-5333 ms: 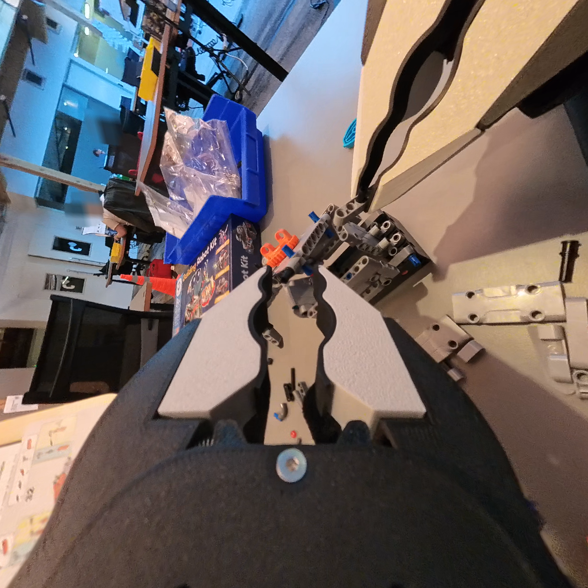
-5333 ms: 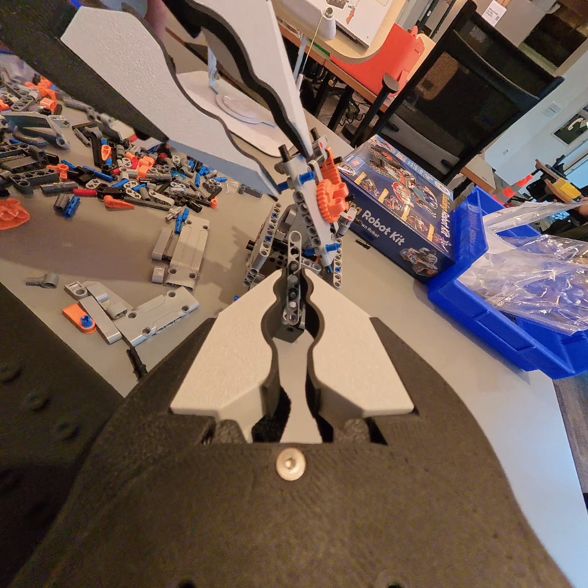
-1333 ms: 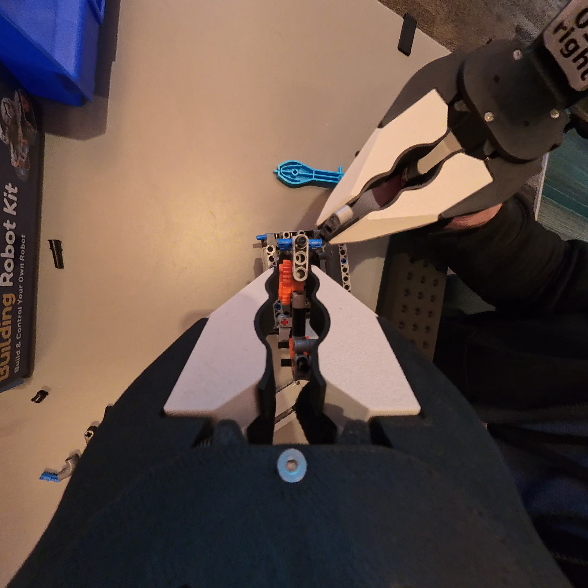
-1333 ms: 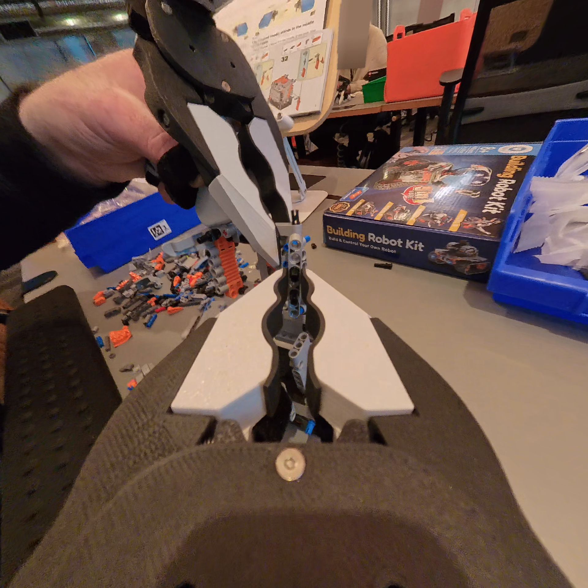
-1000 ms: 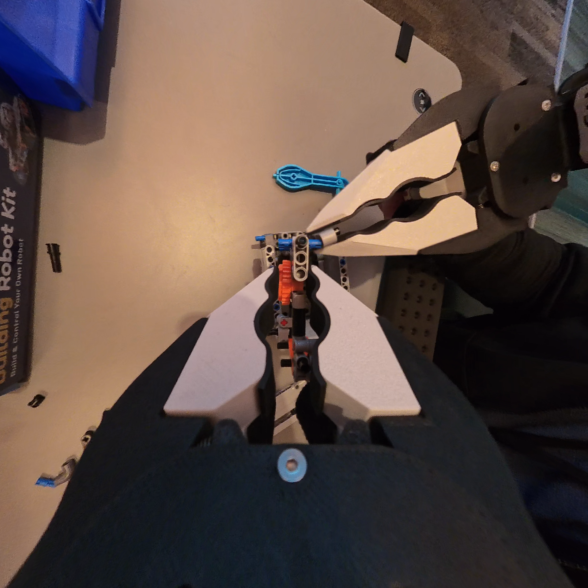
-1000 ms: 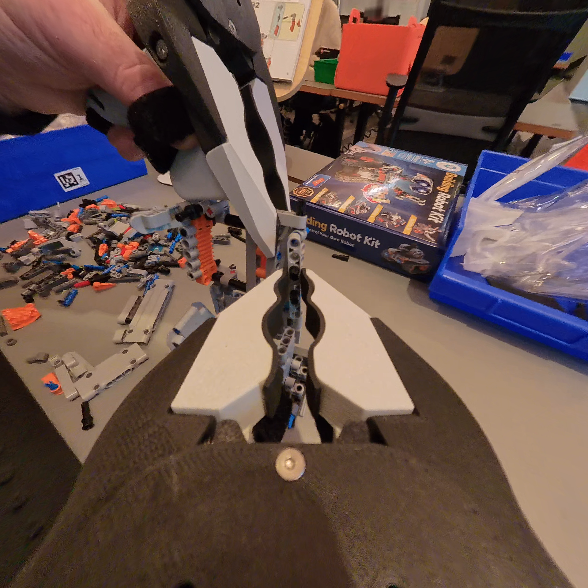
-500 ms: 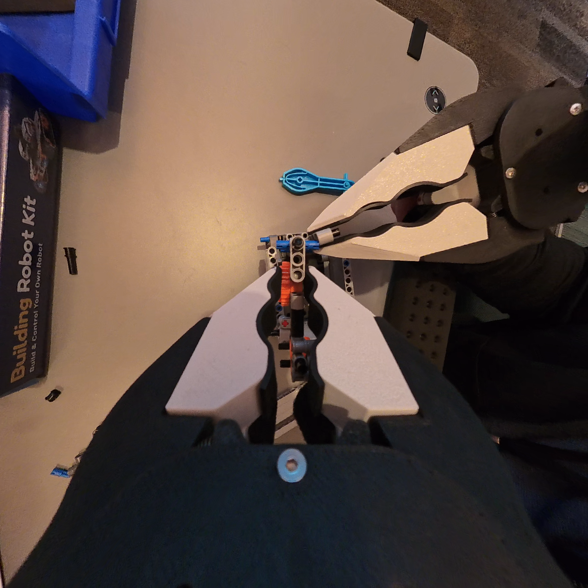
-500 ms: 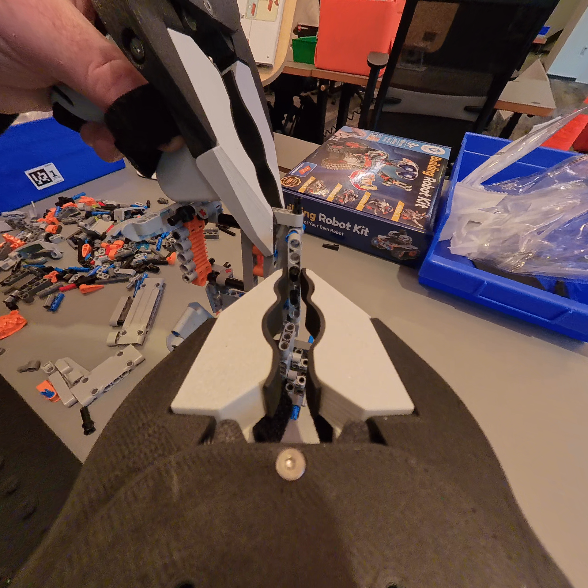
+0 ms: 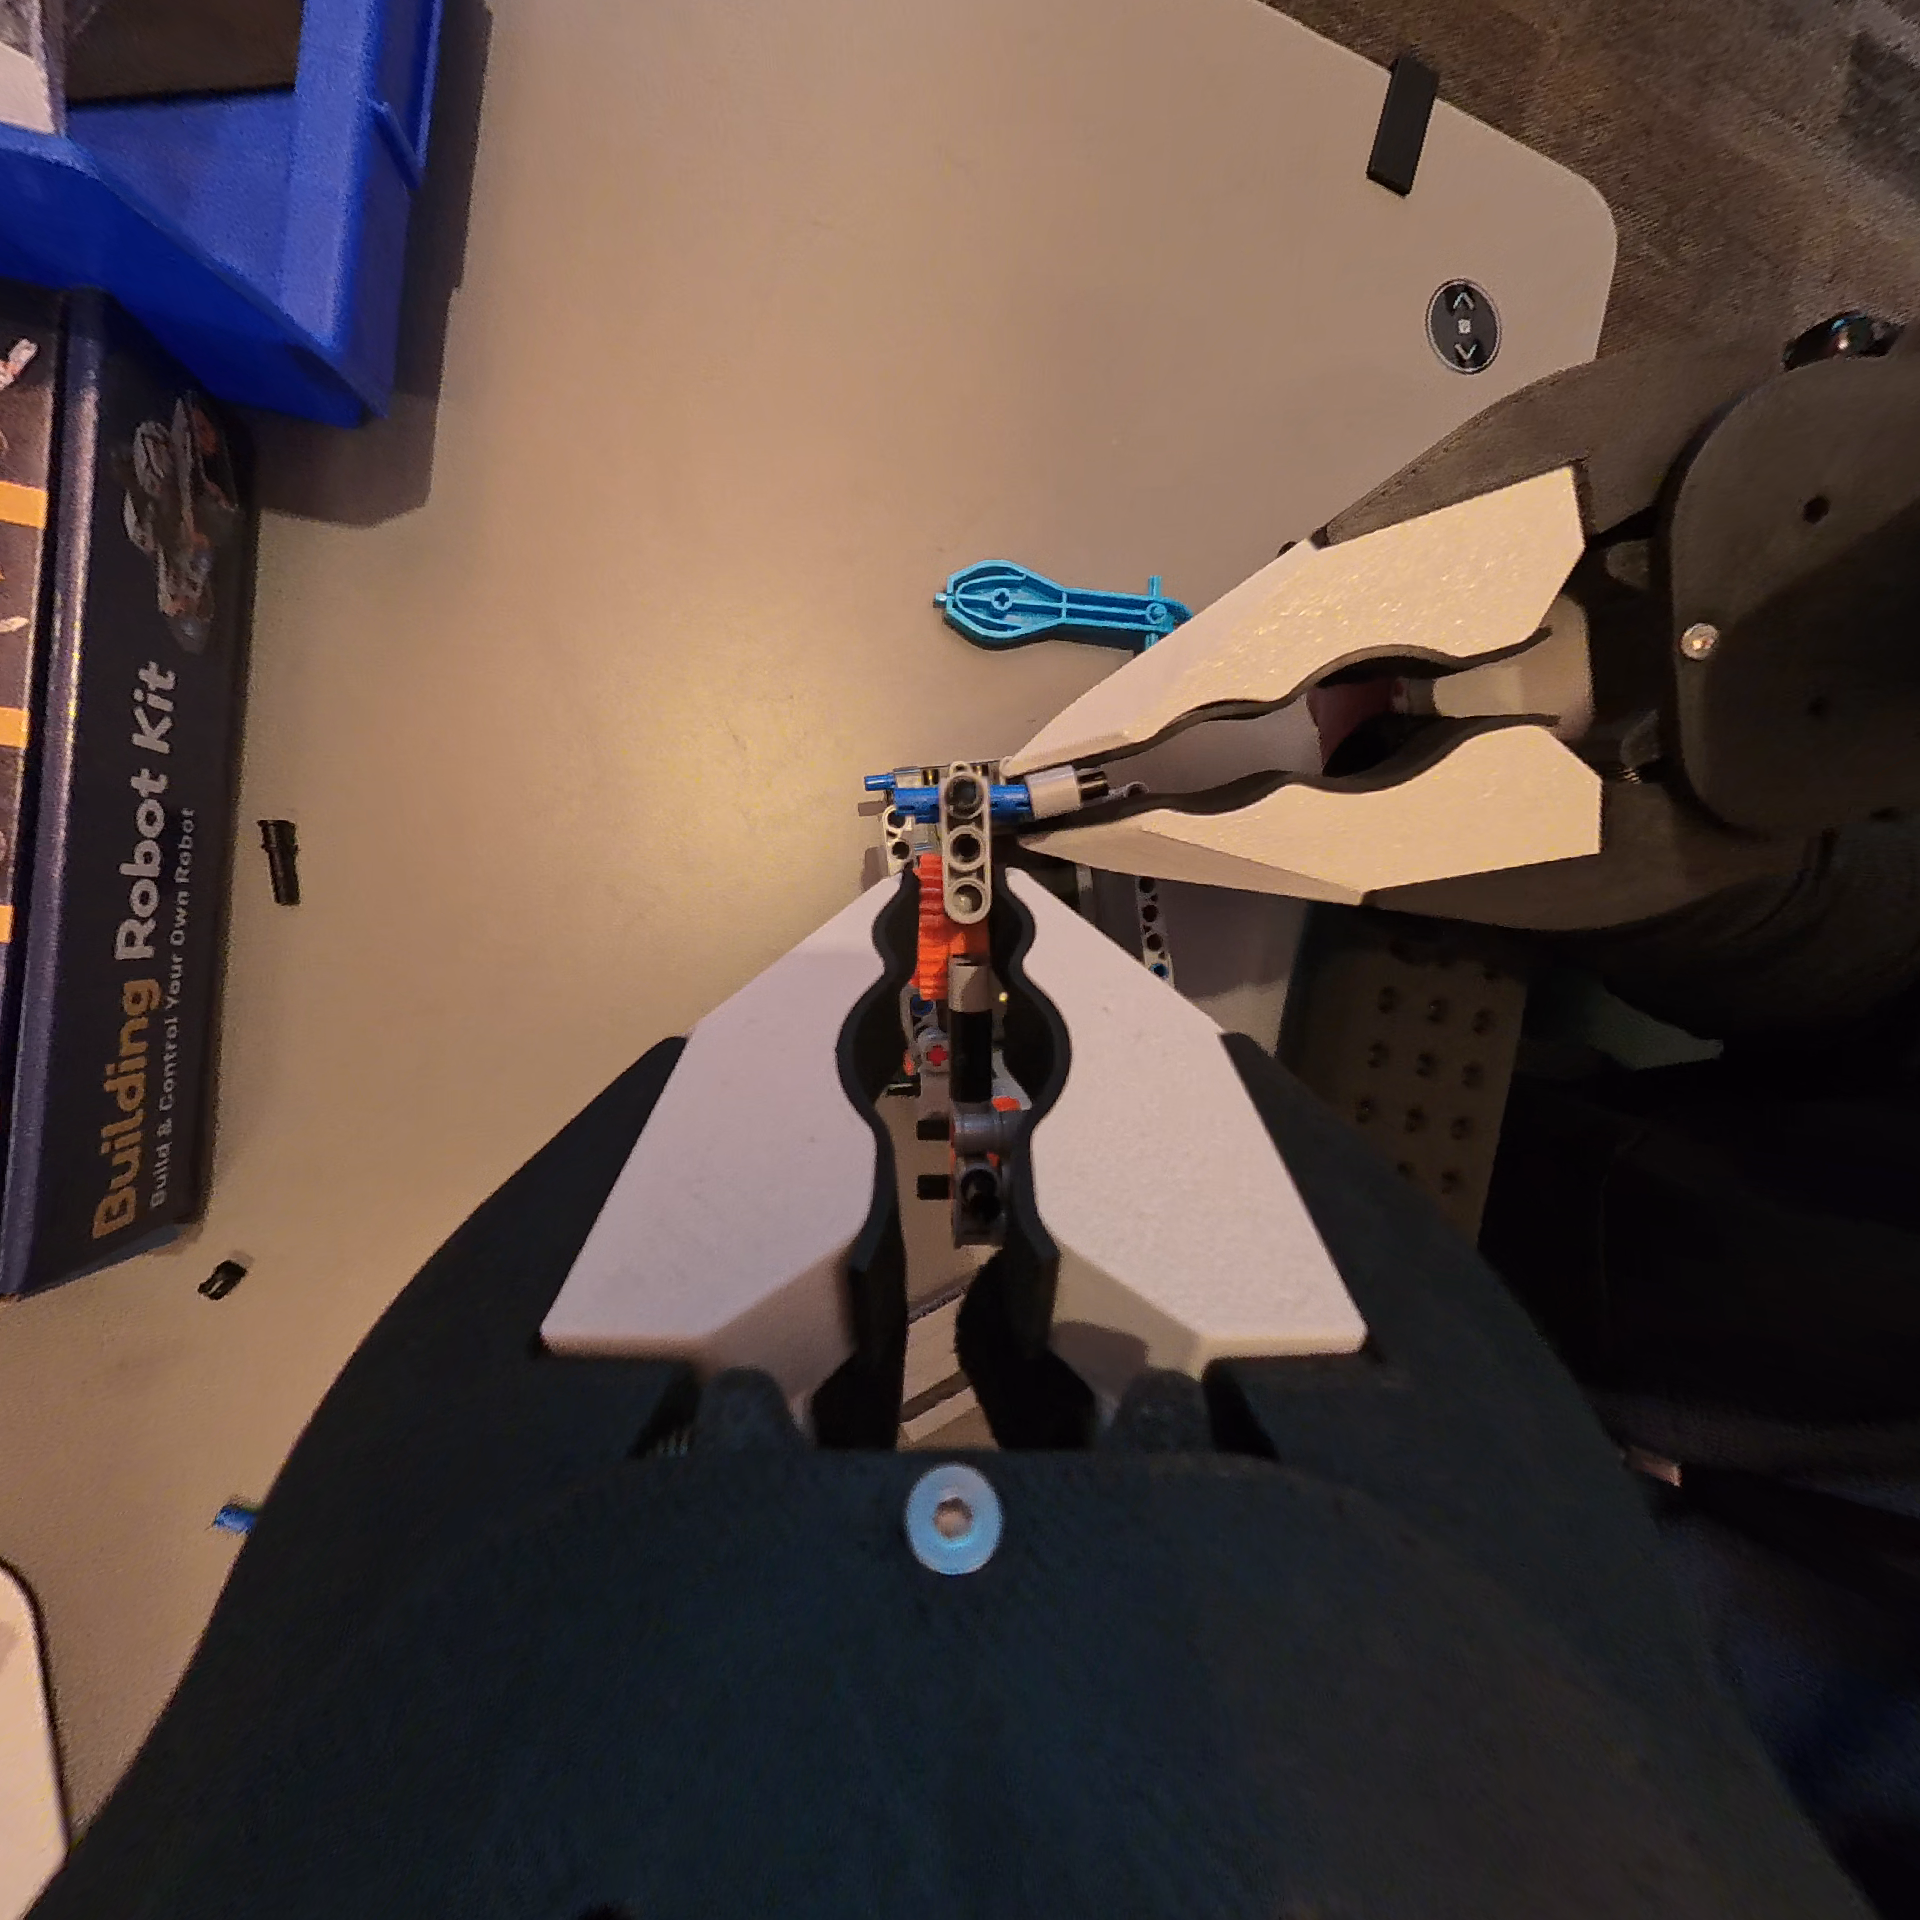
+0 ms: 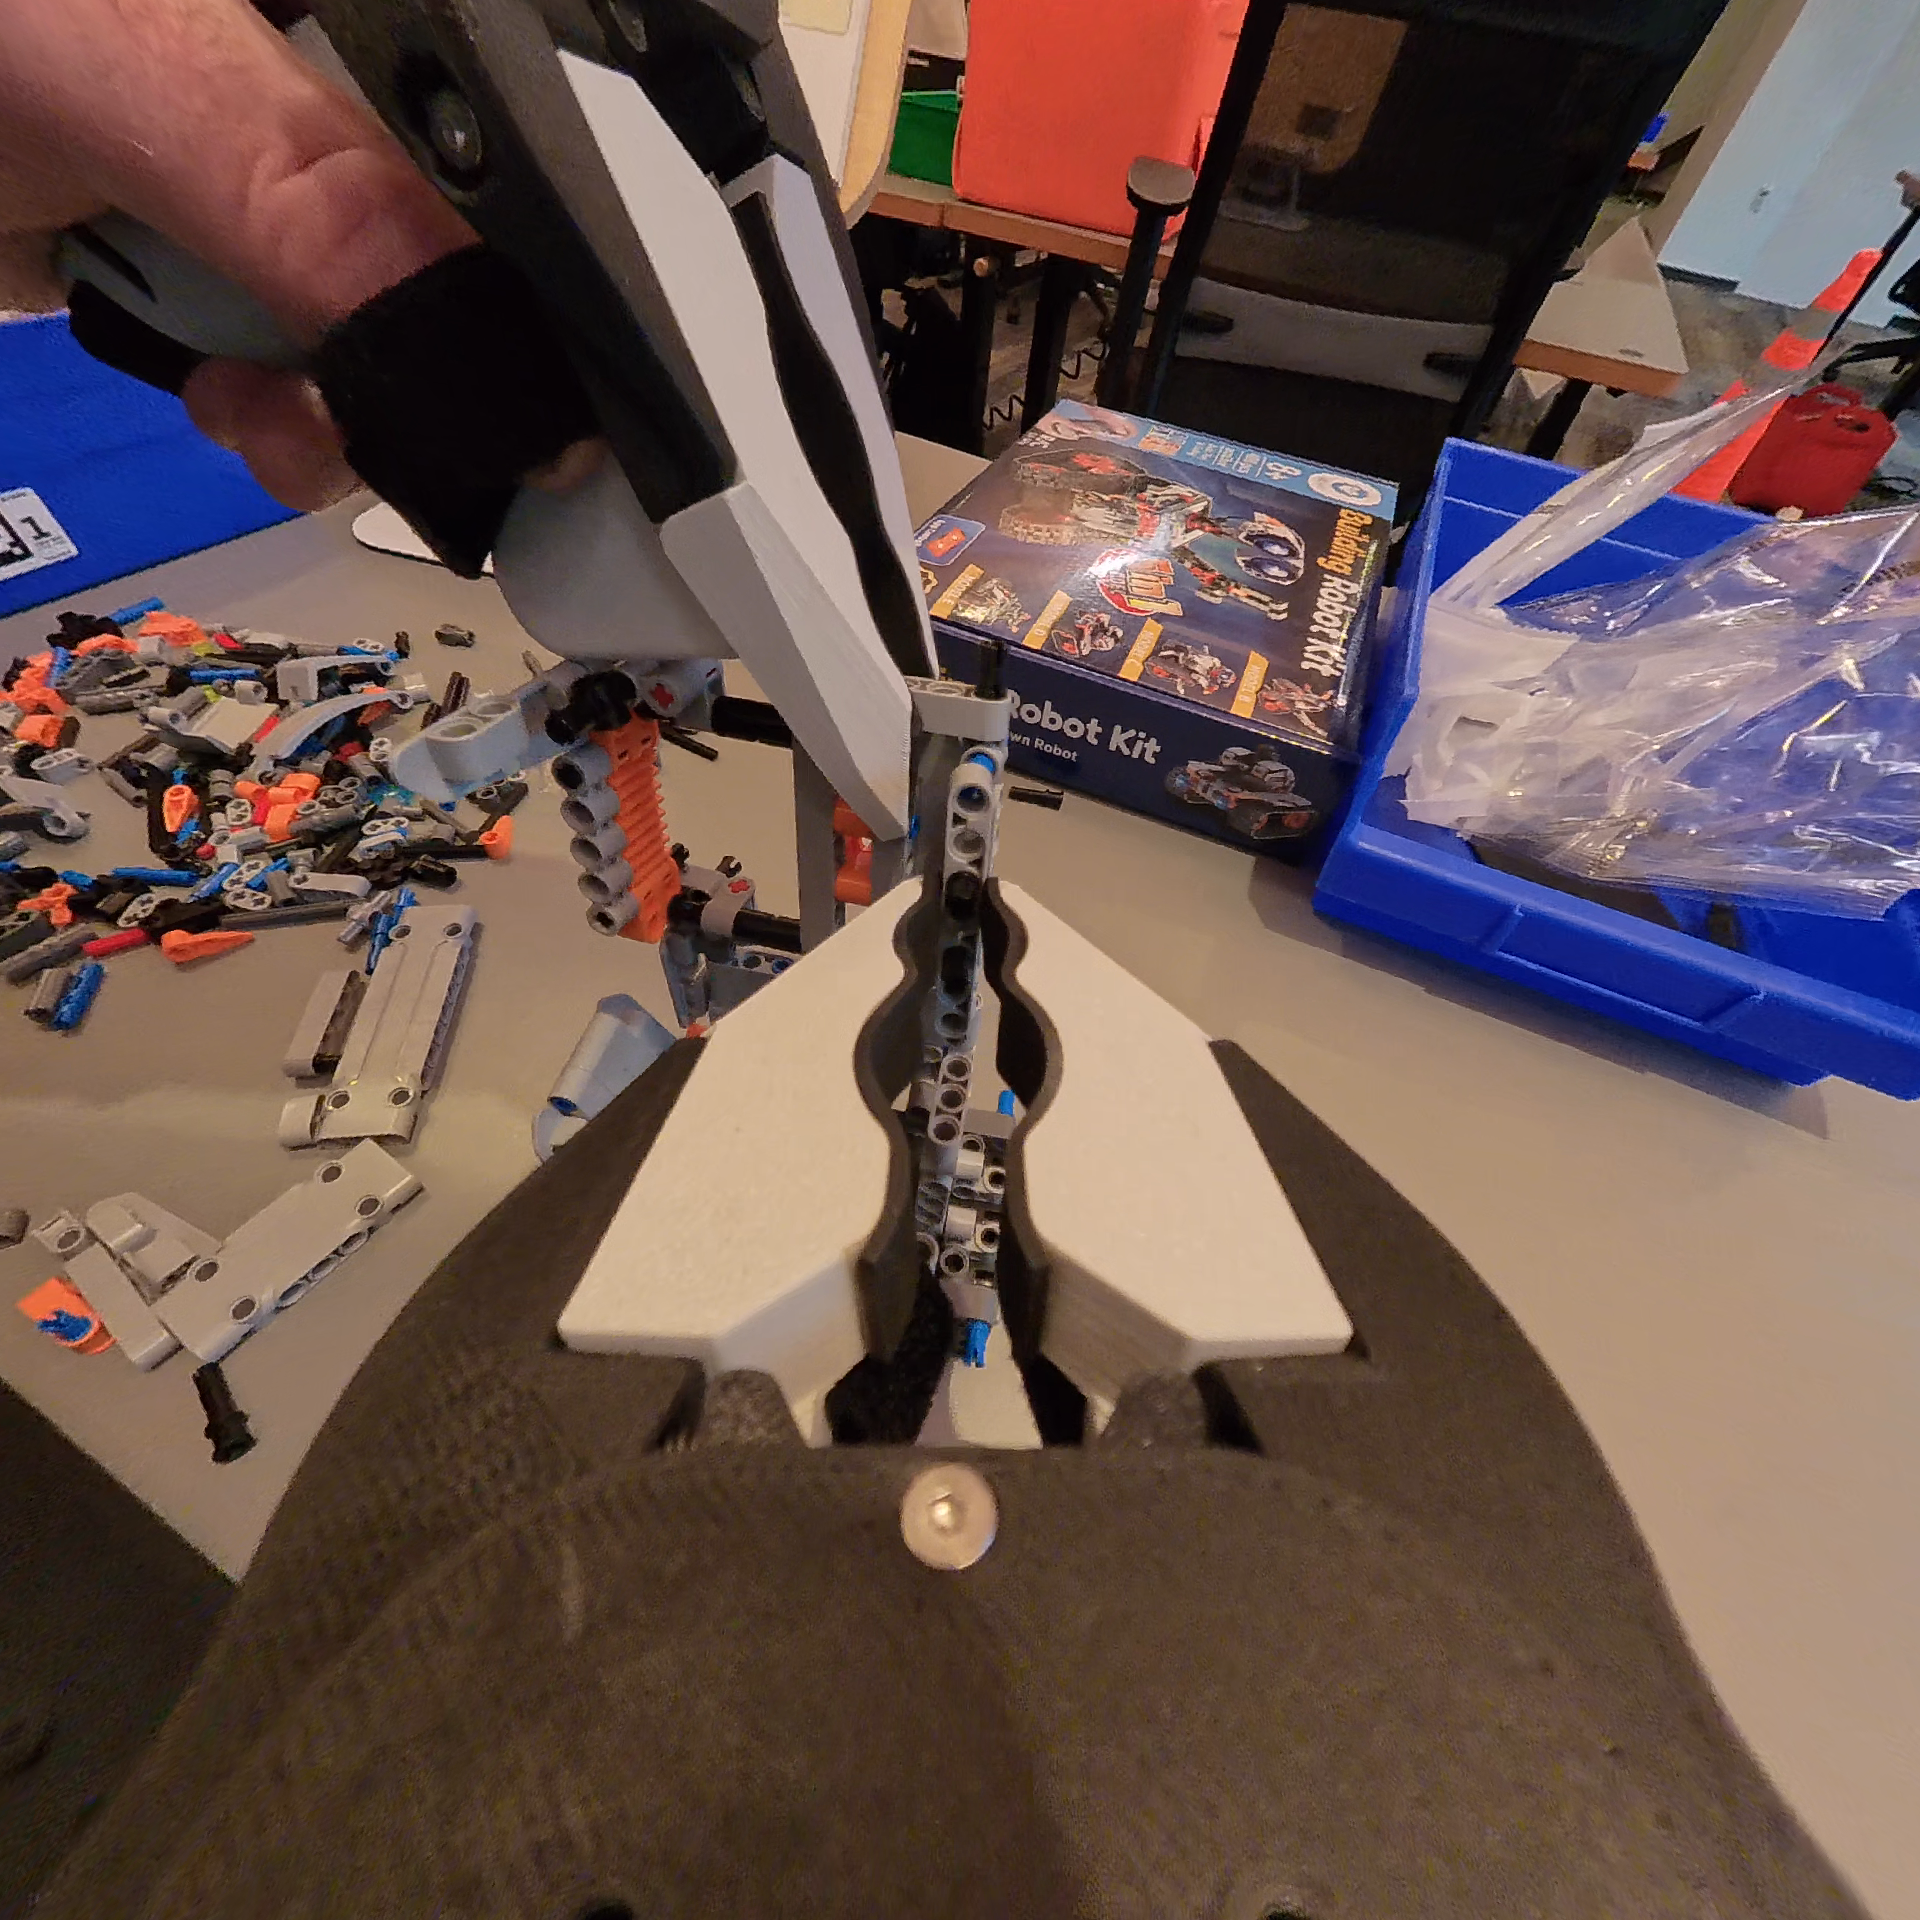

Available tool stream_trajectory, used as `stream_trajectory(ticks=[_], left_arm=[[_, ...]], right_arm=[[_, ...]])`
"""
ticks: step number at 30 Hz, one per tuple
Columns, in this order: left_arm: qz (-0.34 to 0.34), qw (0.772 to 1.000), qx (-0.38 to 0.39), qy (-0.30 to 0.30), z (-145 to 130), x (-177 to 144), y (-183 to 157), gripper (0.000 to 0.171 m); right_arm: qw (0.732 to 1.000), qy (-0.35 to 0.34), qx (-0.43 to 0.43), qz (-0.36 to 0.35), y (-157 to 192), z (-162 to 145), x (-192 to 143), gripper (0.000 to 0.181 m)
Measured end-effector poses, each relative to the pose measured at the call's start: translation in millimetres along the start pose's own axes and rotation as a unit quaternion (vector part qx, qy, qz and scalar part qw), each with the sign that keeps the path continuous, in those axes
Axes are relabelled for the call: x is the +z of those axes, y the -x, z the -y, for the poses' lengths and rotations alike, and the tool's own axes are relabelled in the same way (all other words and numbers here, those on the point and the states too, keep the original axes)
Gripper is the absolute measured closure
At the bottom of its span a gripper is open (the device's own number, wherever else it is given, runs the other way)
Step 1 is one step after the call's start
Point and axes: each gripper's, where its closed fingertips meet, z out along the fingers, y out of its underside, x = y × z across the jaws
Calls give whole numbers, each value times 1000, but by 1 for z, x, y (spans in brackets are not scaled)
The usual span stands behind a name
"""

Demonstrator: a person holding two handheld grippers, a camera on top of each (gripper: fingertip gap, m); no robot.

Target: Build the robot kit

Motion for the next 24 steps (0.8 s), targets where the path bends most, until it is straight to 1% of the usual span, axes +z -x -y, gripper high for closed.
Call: stream_trajectory(ticks=[7,10,21,24], left_arm=[[42,999,32,8,1,2,-1,162],[48,998,42,13,2,2,-1,162],[106,988,106,36,2,3,3,163],[114,986,119,42,2,3,2,163]], right_arm=[[1000,8,1,-24,-4,-1,3,177],[999,12,-9,-32,-5,-1,3,177],[998,47,5,42,-6,-3,8,177],[996,66,-5,57,-7,-4,8,177]])
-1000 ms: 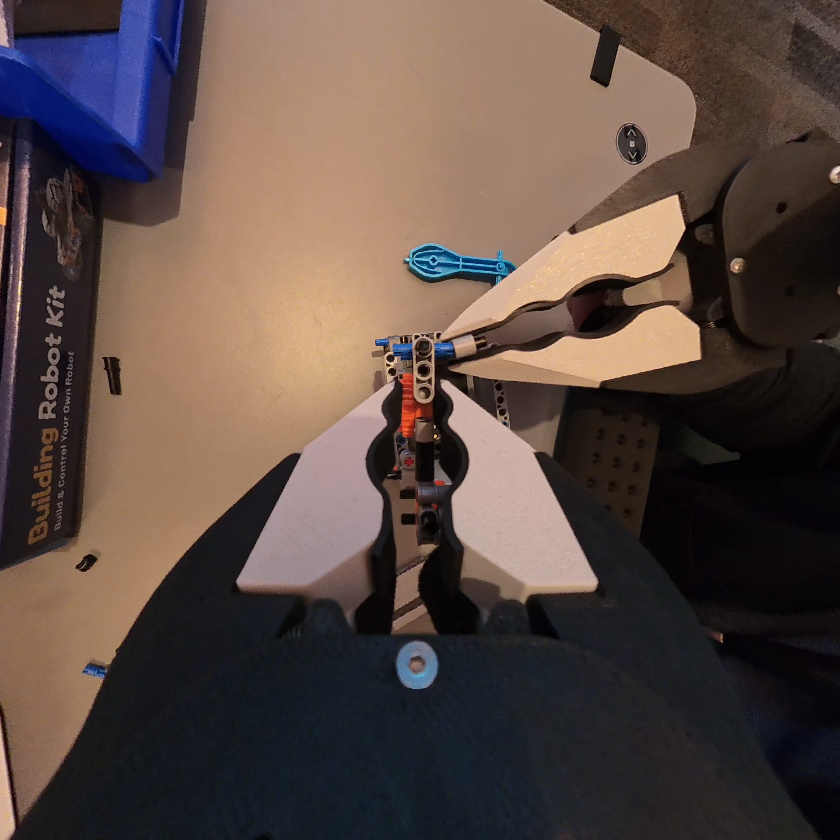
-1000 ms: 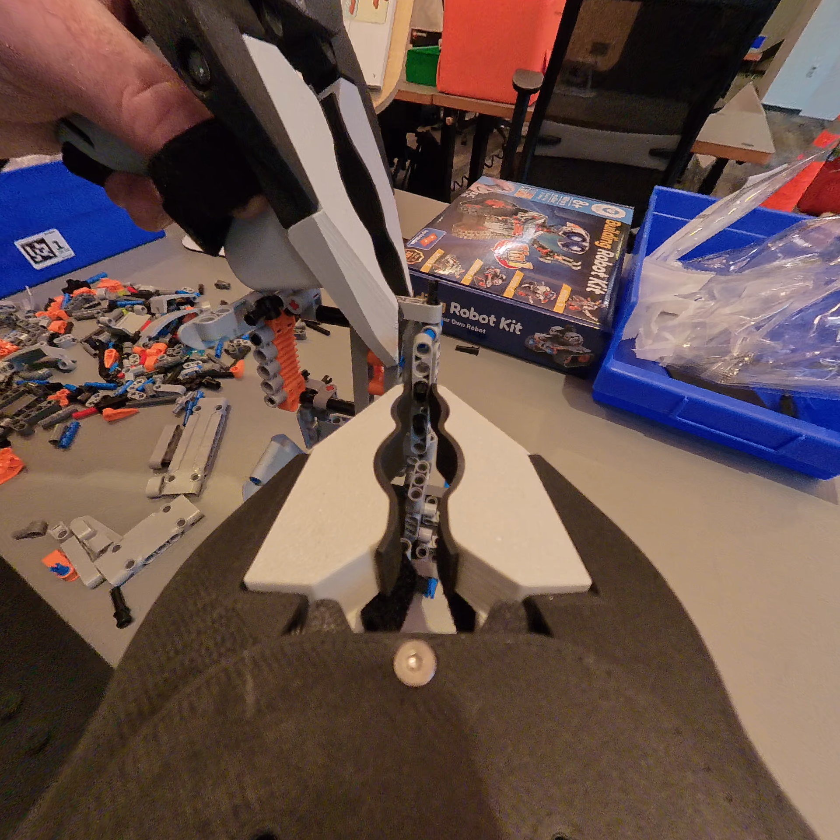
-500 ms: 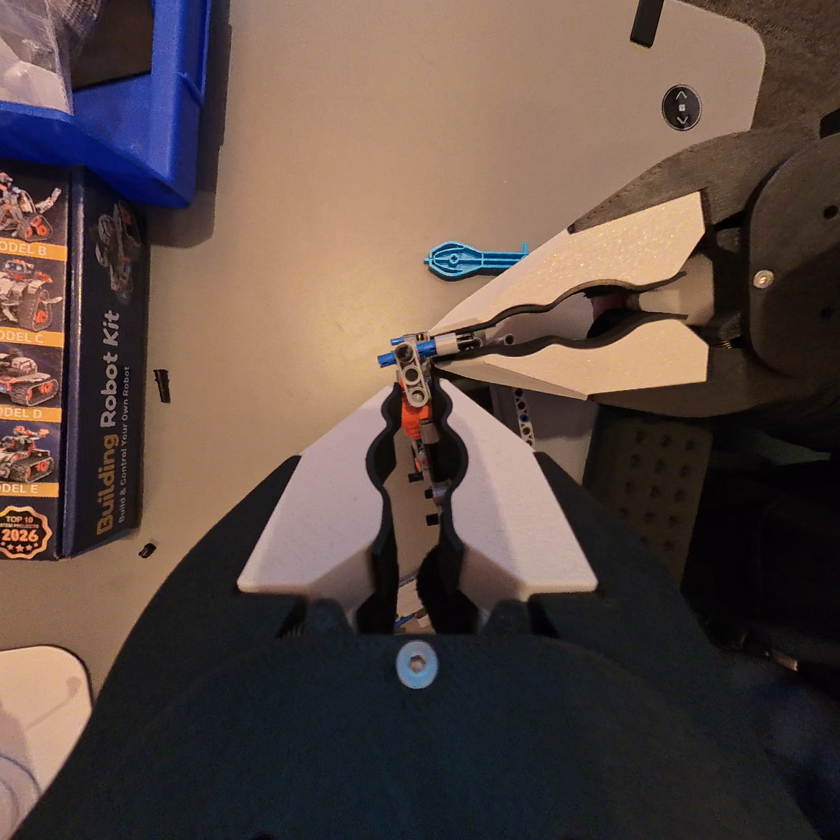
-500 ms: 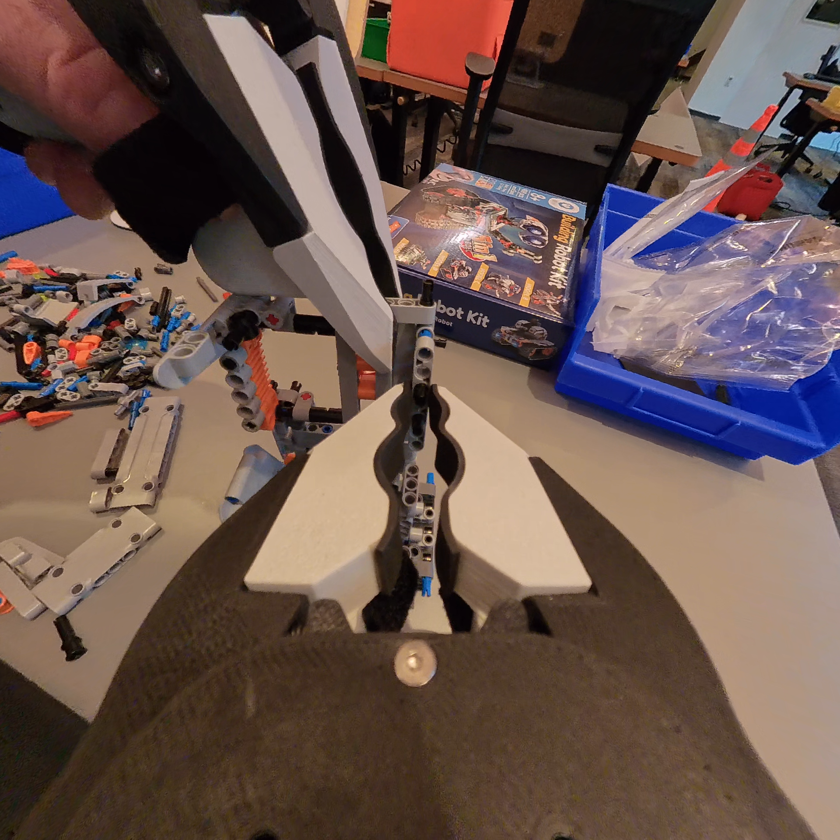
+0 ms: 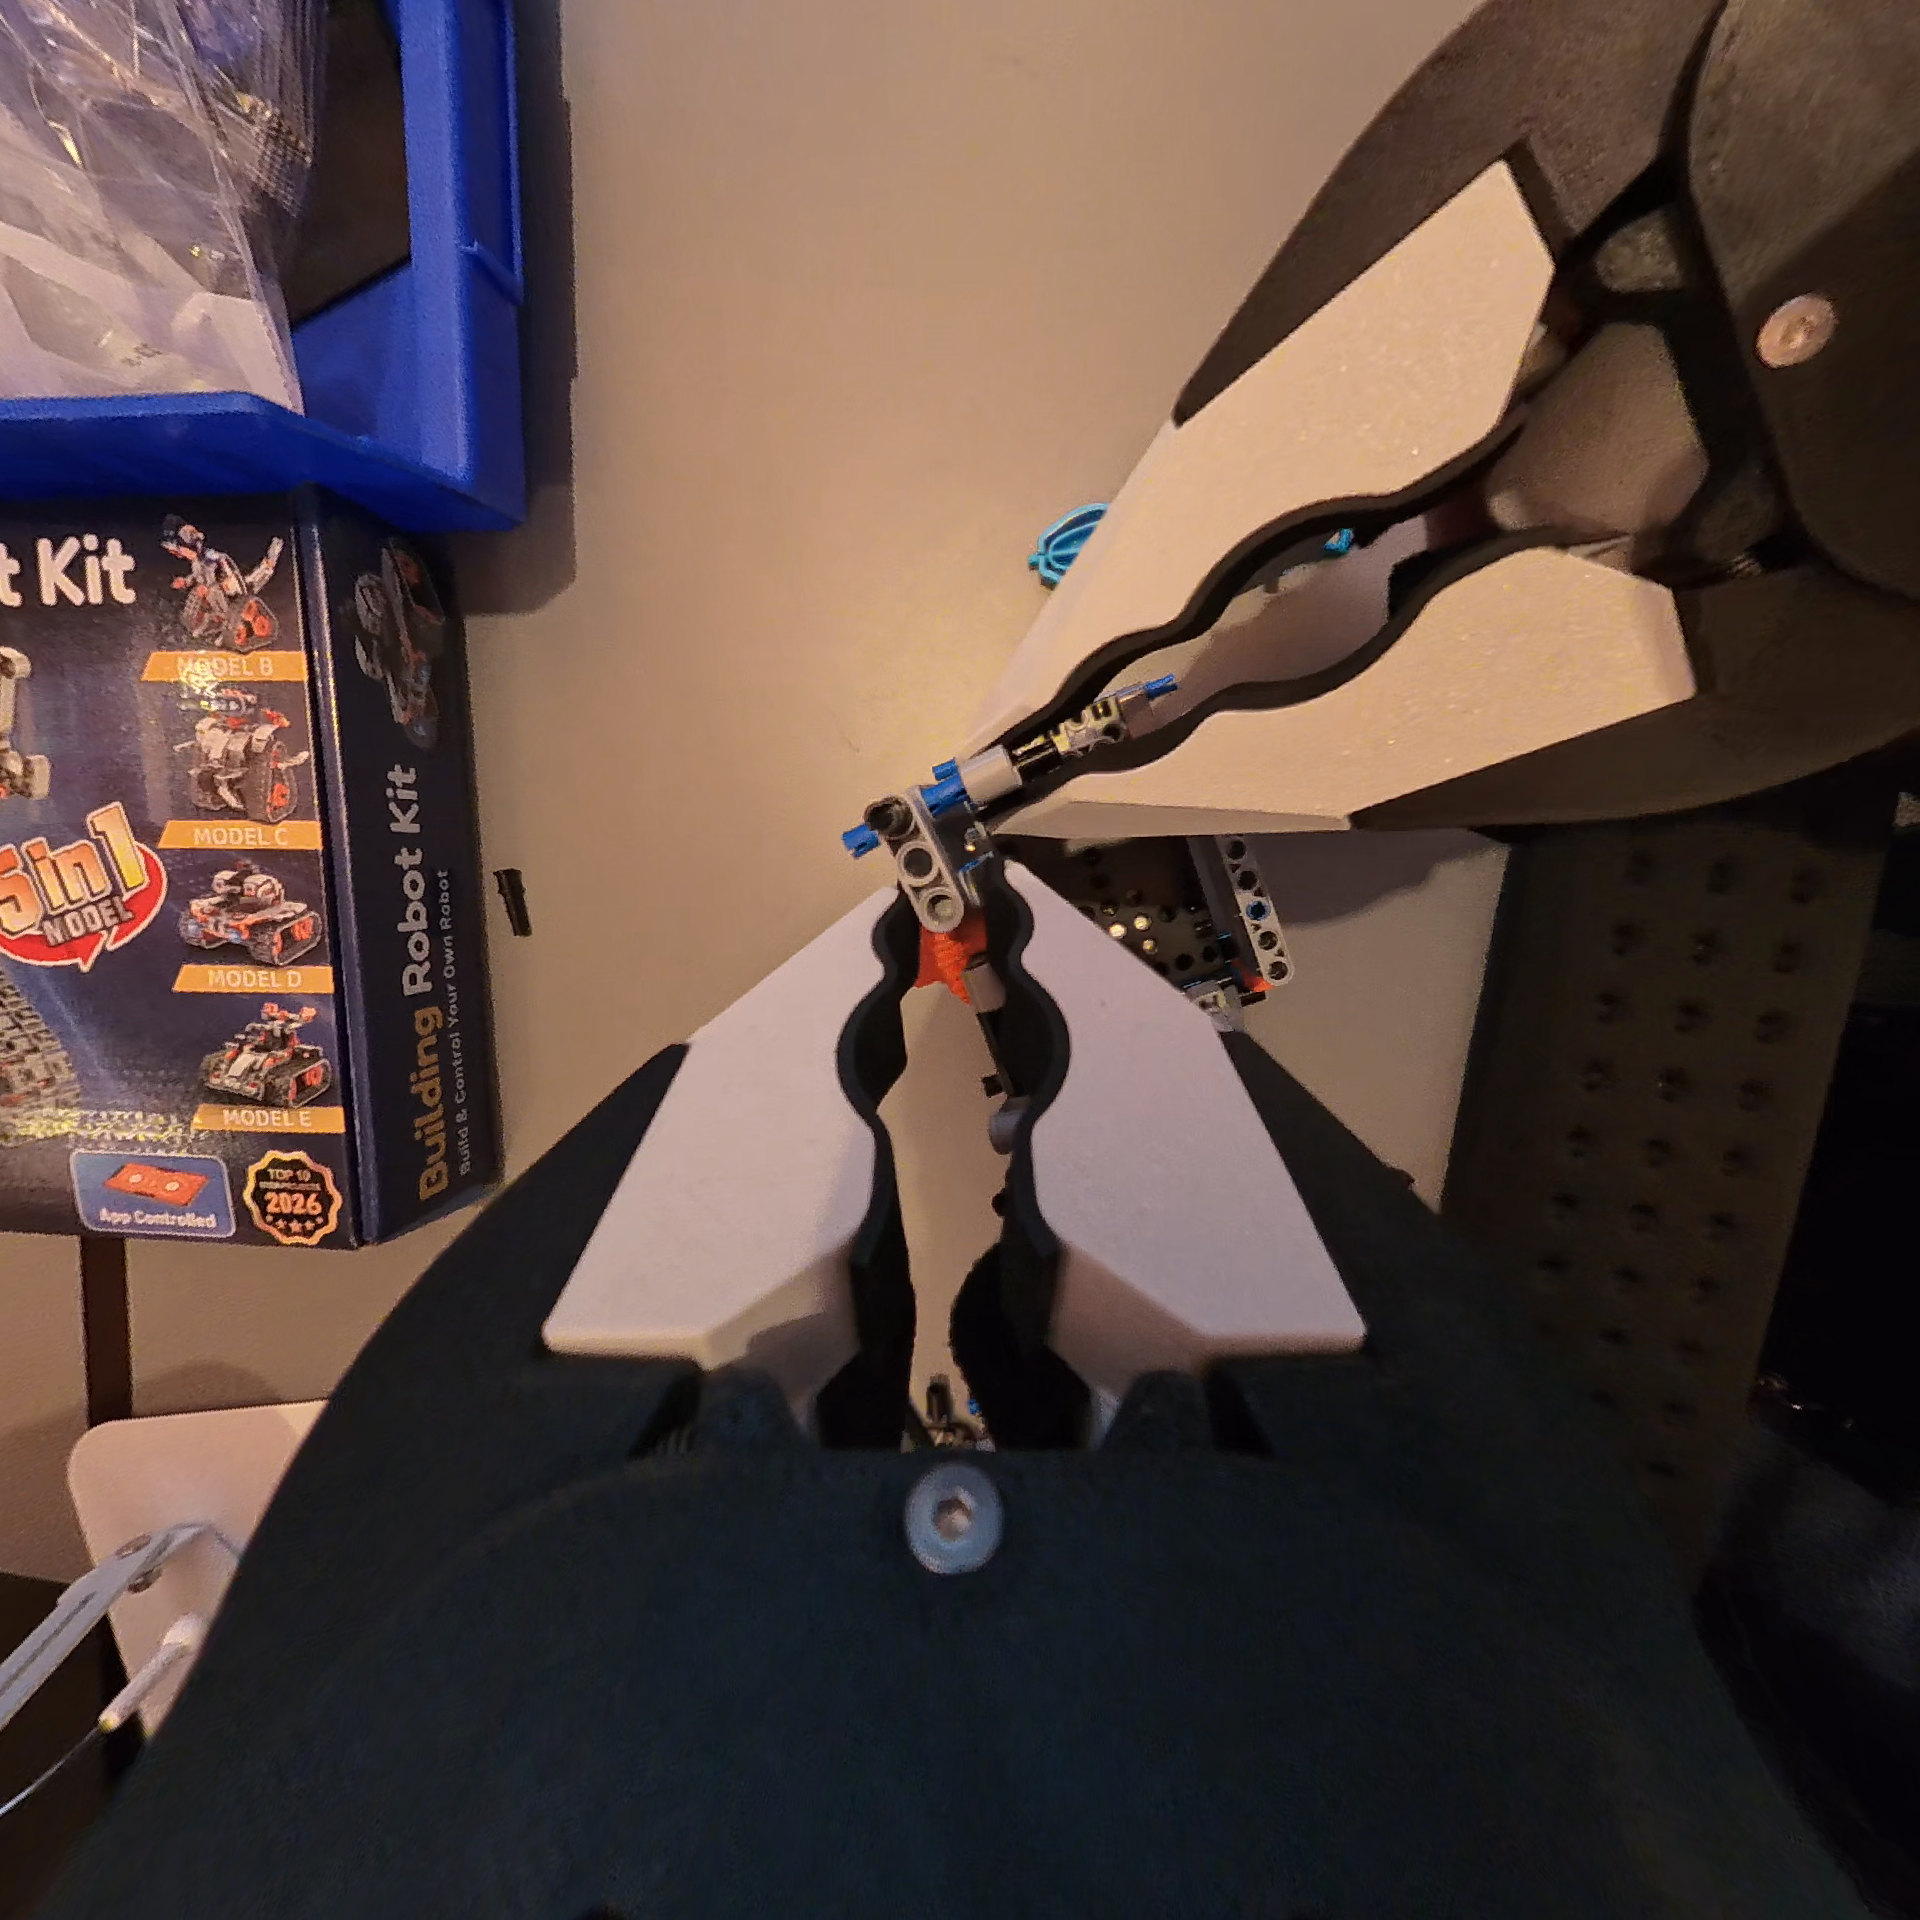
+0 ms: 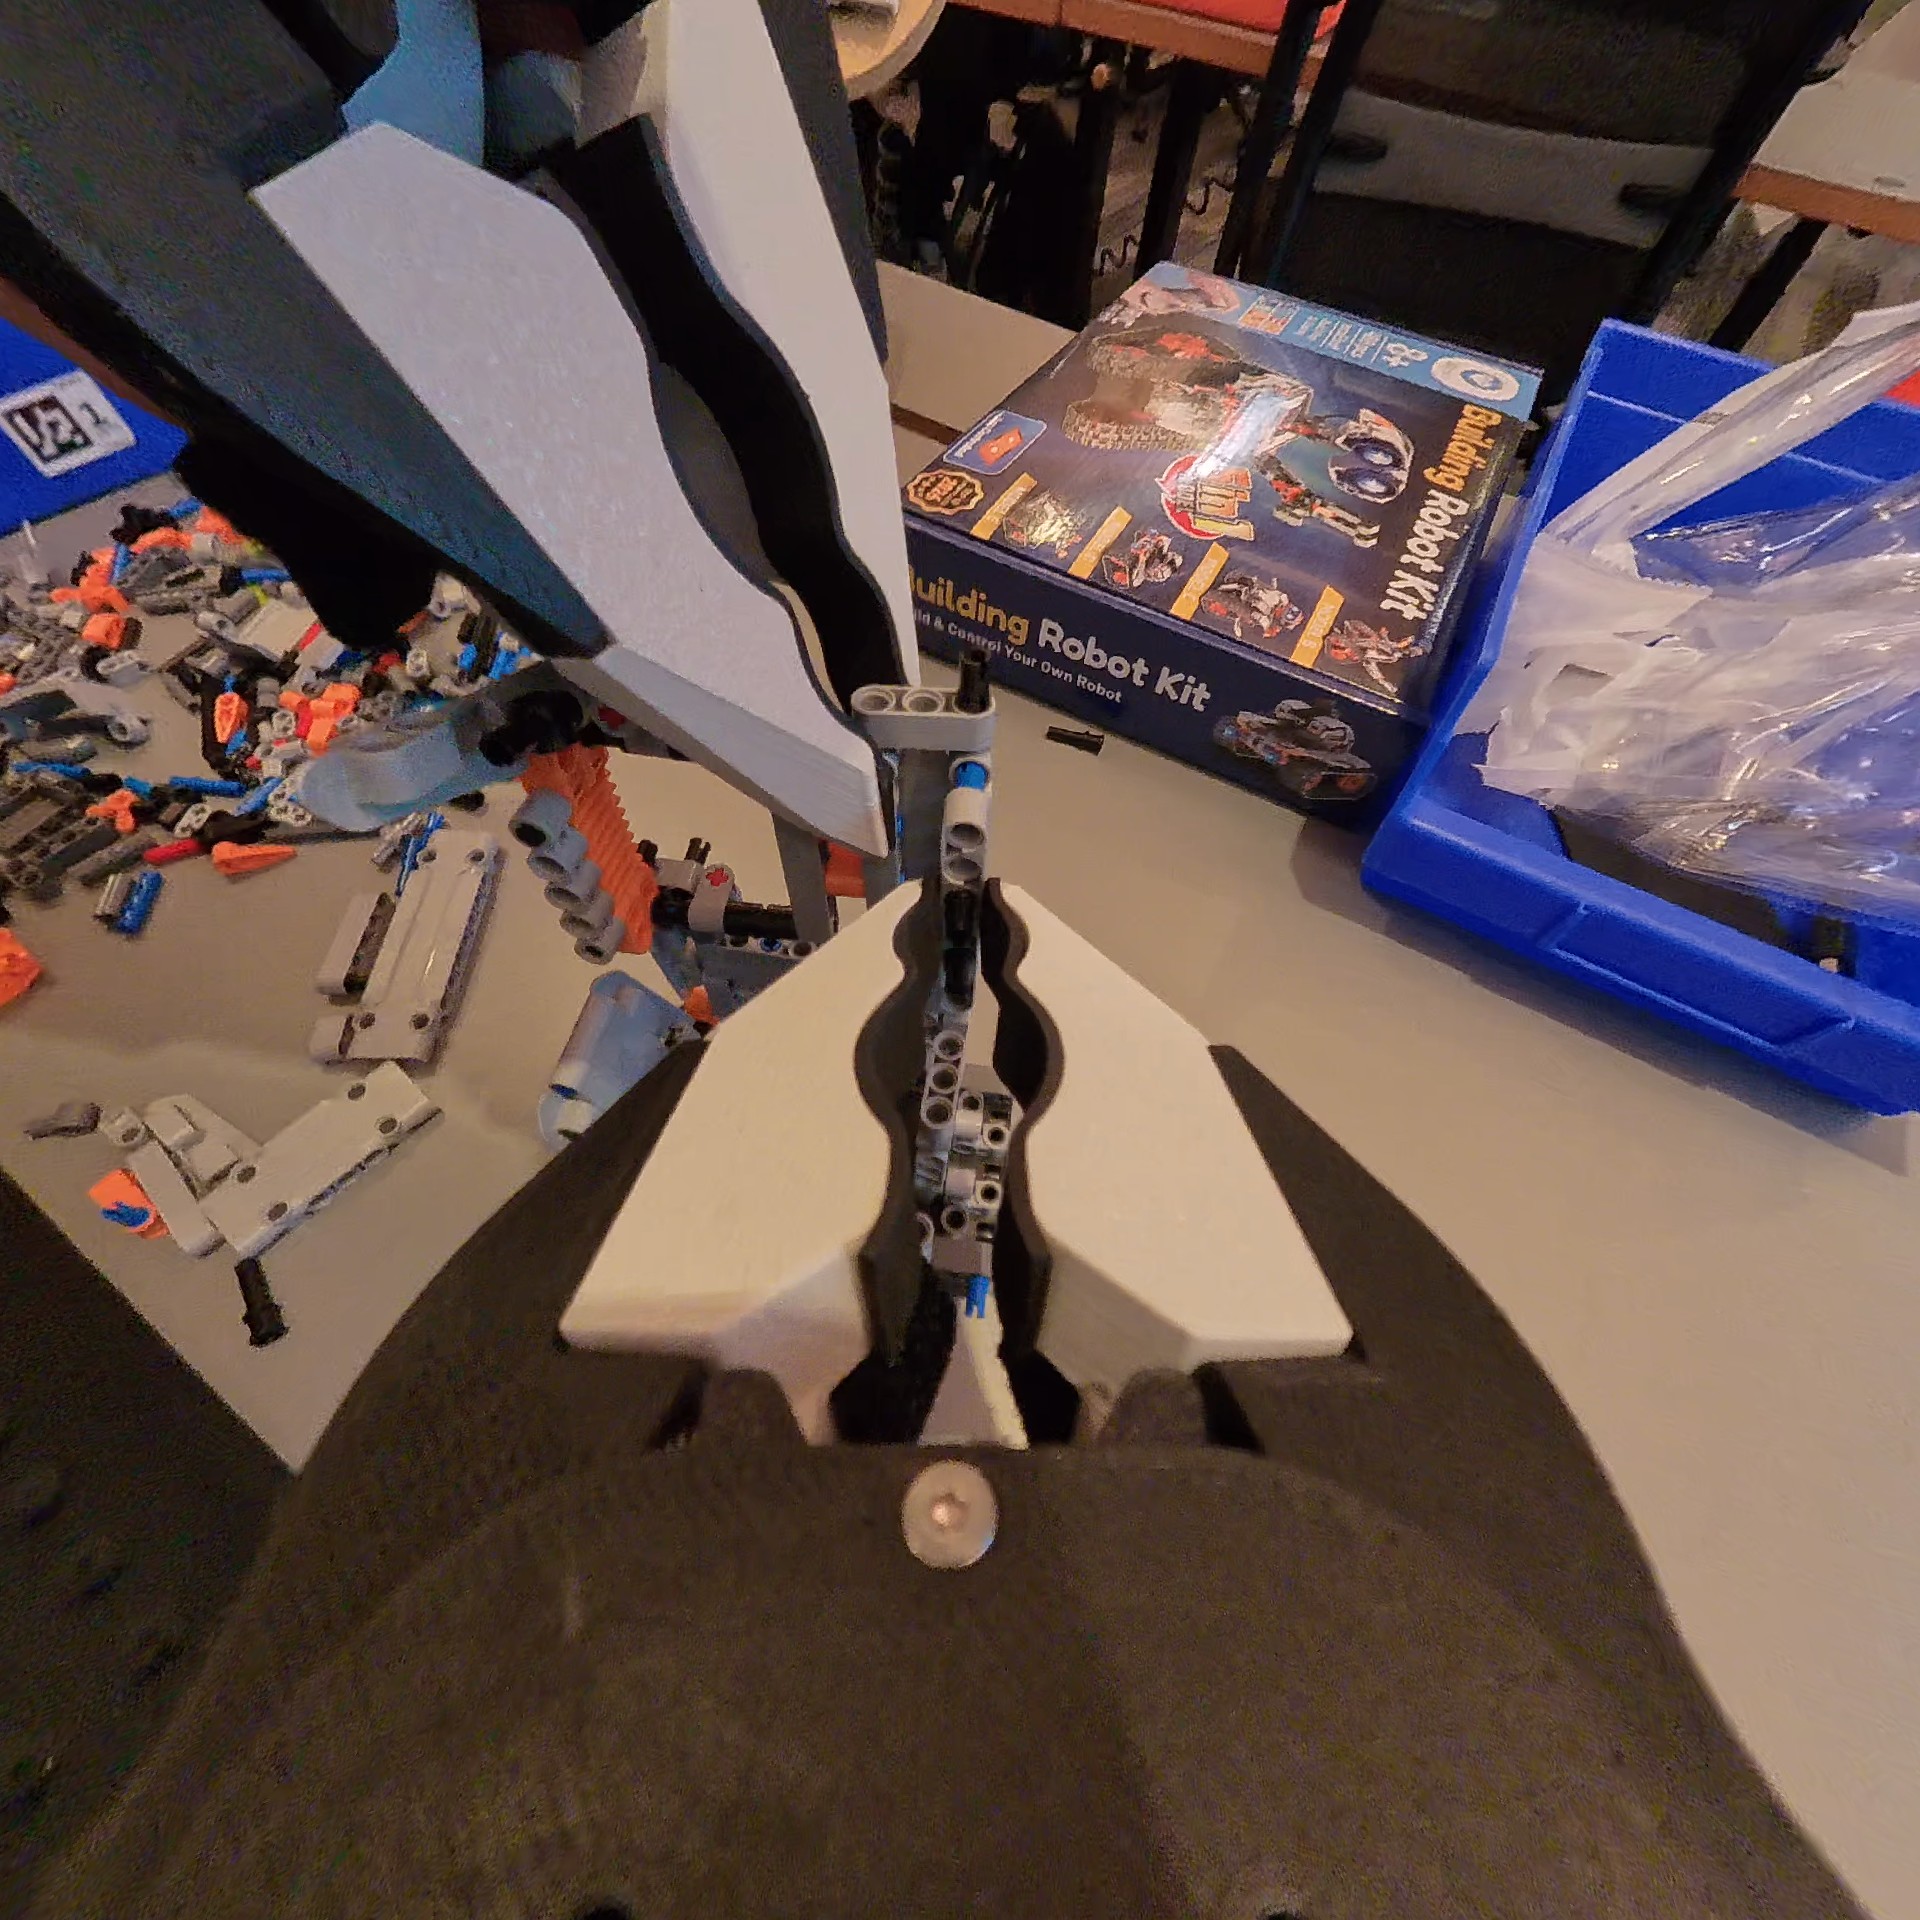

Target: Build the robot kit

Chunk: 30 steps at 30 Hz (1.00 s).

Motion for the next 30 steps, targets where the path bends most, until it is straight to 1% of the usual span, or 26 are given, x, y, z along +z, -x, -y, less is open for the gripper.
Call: stream_trajectory(ticks=[6,8,16,19,21,30], left_arm=[[16,1000,19,12,1,1,0,162],[22,1000,18,14,1,1,2,162],[14,1000,3,1,2,0,0,162],[14,1000,6,1,3,0,-2,162],[14,1000,5,0,3,0,-2,162],[35,999,28,8,4,1,-4,162]], right_arm=[[998,44,-25,32,-1,-1,0,177],[998,48,-24,34,-2,-1,1,177],[999,-5,-17,36,0,0,-2,177],[999,-22,-29,30,2,5,-5,172],[999,-25,-34,21,0,5,-5,177],[1000,-1,-21,18,-1,2,-5,177]])
